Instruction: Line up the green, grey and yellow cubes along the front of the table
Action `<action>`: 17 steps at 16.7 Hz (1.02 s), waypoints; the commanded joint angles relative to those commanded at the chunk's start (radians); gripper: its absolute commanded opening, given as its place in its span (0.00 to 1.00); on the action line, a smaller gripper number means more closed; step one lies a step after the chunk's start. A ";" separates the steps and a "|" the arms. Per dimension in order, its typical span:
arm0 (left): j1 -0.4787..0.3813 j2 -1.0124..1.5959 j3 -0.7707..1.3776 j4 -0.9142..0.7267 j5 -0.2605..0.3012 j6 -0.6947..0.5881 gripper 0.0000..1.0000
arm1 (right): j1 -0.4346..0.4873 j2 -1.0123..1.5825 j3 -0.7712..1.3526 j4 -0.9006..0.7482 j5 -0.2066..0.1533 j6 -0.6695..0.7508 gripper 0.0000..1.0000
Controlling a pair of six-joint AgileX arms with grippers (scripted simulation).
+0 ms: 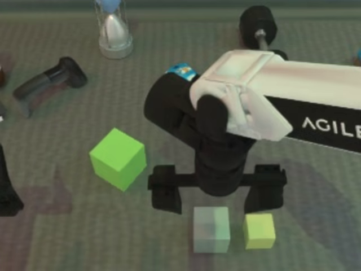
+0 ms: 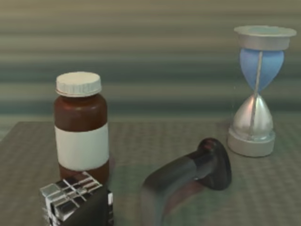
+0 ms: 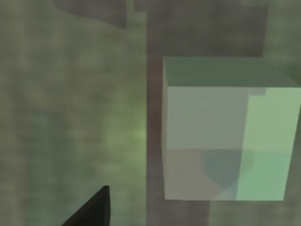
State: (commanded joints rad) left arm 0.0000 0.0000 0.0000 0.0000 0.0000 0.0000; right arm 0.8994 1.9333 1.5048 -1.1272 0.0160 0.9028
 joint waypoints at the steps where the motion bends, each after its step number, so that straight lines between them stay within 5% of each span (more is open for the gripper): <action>1: 0.000 0.000 0.000 0.000 0.000 0.000 1.00 | 0.000 0.000 0.000 0.000 0.000 0.000 1.00; 5: -0.003 0.009 0.009 -0.006 0.001 0.001 1.00 | -0.009 -0.006 -0.010 0.007 0.004 -0.005 1.00; 9: -0.042 0.138 0.137 -0.098 0.003 0.015 1.00 | -0.074 -0.152 -0.117 0.078 0.051 -0.082 1.00; 17: -0.186 0.826 0.686 -0.497 0.001 0.073 1.00 | -0.370 -0.885 -0.637 0.415 0.153 -0.414 1.00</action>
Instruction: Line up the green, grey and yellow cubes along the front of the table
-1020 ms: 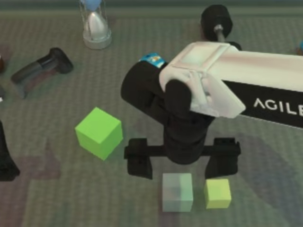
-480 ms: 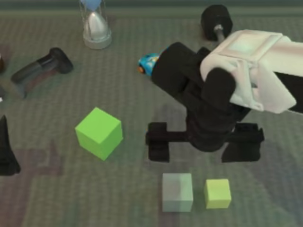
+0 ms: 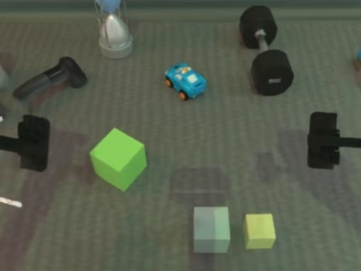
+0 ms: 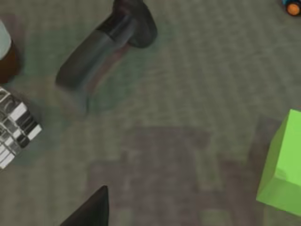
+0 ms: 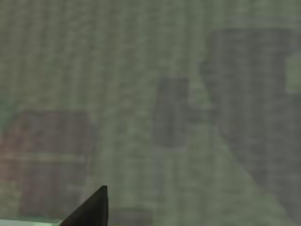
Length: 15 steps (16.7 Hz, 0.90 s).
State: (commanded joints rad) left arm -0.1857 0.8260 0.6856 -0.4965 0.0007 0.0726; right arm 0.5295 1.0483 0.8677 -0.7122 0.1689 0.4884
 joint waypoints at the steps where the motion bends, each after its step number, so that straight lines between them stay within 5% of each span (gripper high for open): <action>1: -0.021 0.110 0.075 -0.059 0.000 0.008 1.00 | -0.047 -0.109 -0.083 0.053 0.004 -0.048 1.00; 6: -0.122 0.633 0.435 -0.343 0.003 0.048 1.00 | -0.267 -0.583 -0.469 0.316 -0.019 -0.263 1.00; 15: -0.240 1.155 0.885 -0.645 0.002 0.095 1.00 | -0.504 -1.025 -0.847 0.684 -0.154 -0.477 1.00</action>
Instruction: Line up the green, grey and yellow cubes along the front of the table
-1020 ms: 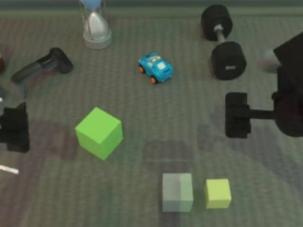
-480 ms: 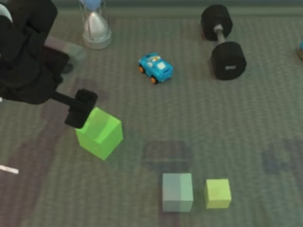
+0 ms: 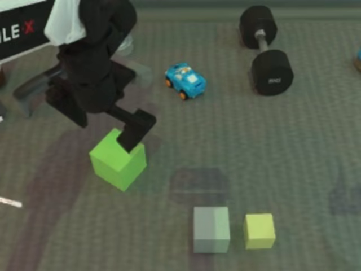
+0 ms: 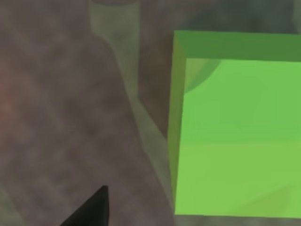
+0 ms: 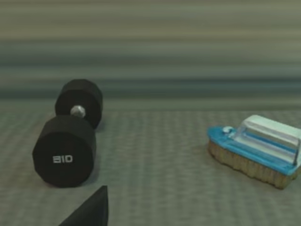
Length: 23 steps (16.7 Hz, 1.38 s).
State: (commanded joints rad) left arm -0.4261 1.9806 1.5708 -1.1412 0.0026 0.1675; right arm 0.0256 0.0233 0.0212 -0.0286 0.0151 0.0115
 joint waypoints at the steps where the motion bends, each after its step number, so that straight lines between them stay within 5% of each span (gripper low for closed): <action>1: -0.005 0.021 0.020 -0.010 -0.001 0.002 1.00 | -0.009 -0.015 -0.013 0.017 -0.009 -0.007 1.00; 9: -0.005 0.043 0.023 -0.001 -0.001 0.004 1.00 | -0.016 -0.023 -0.021 0.029 -0.015 -0.011 1.00; 17: -0.006 0.140 -0.156 0.280 0.000 0.007 1.00 | -0.016 -0.023 -0.021 0.029 -0.015 -0.011 1.00; 22: -0.006 0.149 -0.171 0.300 0.000 0.007 1.00 | -0.016 -0.023 -0.021 0.029 -0.015 -0.011 1.00; 23: -0.006 0.149 -0.171 0.300 0.000 0.007 0.92 | -0.016 -0.023 -0.021 0.029 -0.015 -0.011 1.00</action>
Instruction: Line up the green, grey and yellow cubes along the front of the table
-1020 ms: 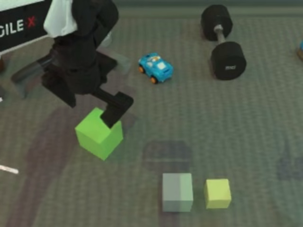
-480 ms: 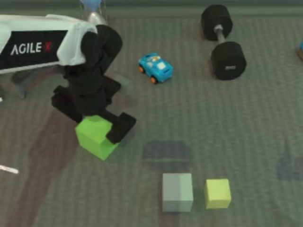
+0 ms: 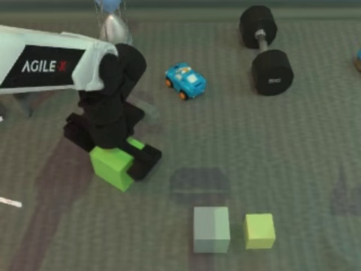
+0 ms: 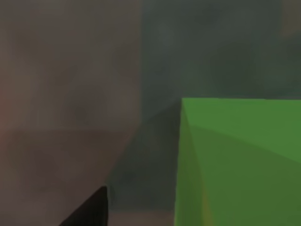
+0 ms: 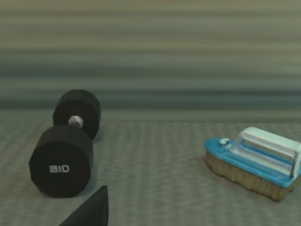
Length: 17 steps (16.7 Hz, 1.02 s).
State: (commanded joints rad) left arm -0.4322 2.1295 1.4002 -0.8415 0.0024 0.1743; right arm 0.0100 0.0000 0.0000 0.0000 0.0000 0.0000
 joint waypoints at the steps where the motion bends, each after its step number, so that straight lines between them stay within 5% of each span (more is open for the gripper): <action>1: 0.000 0.000 0.000 0.000 0.000 0.000 0.85 | 0.000 0.000 0.000 0.000 0.000 0.000 1.00; 12: 0.000 0.000 0.000 0.000 0.000 0.000 0.02 | 0.000 0.000 0.000 0.000 0.000 0.000 1.00; 17: 0.000 0.000 0.000 0.000 0.000 0.000 0.00 | 0.000 0.000 0.000 0.000 0.000 0.000 1.00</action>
State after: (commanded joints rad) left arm -0.4322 2.1295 1.4002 -0.8415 0.0024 0.1743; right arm 0.0100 0.0000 0.0000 0.0000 0.0000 0.0000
